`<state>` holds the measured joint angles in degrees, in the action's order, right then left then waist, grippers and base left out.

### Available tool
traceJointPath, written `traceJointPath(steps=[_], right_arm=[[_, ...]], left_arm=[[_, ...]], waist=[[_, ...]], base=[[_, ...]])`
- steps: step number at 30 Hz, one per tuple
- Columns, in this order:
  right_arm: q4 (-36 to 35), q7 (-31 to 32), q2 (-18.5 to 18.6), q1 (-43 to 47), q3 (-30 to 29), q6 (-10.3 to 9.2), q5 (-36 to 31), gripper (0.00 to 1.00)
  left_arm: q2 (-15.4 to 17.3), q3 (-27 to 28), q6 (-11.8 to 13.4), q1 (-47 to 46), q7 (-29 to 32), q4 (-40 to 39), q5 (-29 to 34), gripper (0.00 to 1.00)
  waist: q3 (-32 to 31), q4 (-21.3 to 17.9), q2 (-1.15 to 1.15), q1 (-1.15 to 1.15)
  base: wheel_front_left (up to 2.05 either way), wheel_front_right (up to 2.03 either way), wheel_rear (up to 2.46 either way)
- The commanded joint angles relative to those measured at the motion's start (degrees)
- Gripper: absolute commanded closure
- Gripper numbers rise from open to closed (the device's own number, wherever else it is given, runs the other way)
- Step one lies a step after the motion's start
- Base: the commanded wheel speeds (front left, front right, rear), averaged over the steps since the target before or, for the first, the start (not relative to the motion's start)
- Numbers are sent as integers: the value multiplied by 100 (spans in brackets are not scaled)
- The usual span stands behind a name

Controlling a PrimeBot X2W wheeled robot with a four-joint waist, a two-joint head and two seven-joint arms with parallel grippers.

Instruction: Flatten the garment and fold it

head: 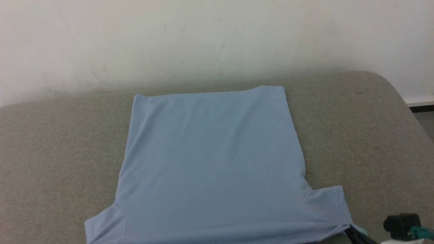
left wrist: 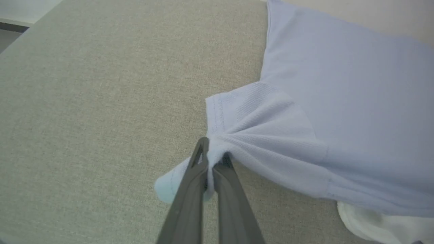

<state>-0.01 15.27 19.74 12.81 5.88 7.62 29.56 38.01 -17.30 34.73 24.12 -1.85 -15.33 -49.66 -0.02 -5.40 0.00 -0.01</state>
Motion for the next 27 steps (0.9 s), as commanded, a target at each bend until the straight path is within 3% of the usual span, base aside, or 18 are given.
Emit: traceJointPath(steps=[1, 2, 3, 4, 10, 14, 17, 27], right_arm=[[-121, 101, -96, 192, -133, -13, -162, 100], [-208, 161, -193, 319, -195, -13, -255, 95], [-260, 257, -308, 439, -249, -13, -282, 61], [-318, 345, -398, 527, -295, -13, -313, 0], [-1009, 8, -682, 363, -700, -13, -323, 0], [-827, -156, -611, -348, -980, -13, -293, 0], [-173, -179, -480, -1217, -1095, -13, -258, 0], [3177, 93, 277, -4261, -942, -13, -145, 0]], left_arm=[[21, 30, 97, 120, 1, -37, -36, 100], [-20, 5, 104, 170, 6, -68, -61, 100], [-63, -24, 102, 198, -3, -85, -74, 100], [-104, -51, 98, 208, -25, -90, -72, 100], [-326, -172, 32, 85, -187, -134, -24, 100], [-484, -227, -18, -106, -293, -209, 6, 100], [-579, -294, -58, -306, -361, -262, 73, 100], [-976, -740, -471, -1264, -521, -208, 318, 100]], waist=[[38, 46, 0, 1], [54, 71, 0, 1], [72, 98, 0, 1], [84, 124, 0, 1], [239, 351, 0, 1], [445, 560, 0, 1], [655, 749, 0, 1], [1390, 1747, 0, 1]], base=[[0, 0, 0], [0, 0, 0], [0, 0, 0], [0, 0, 0], [0, 0, 0], [0, 0, 0], [0, 0, 0], [0, 0, 0]])
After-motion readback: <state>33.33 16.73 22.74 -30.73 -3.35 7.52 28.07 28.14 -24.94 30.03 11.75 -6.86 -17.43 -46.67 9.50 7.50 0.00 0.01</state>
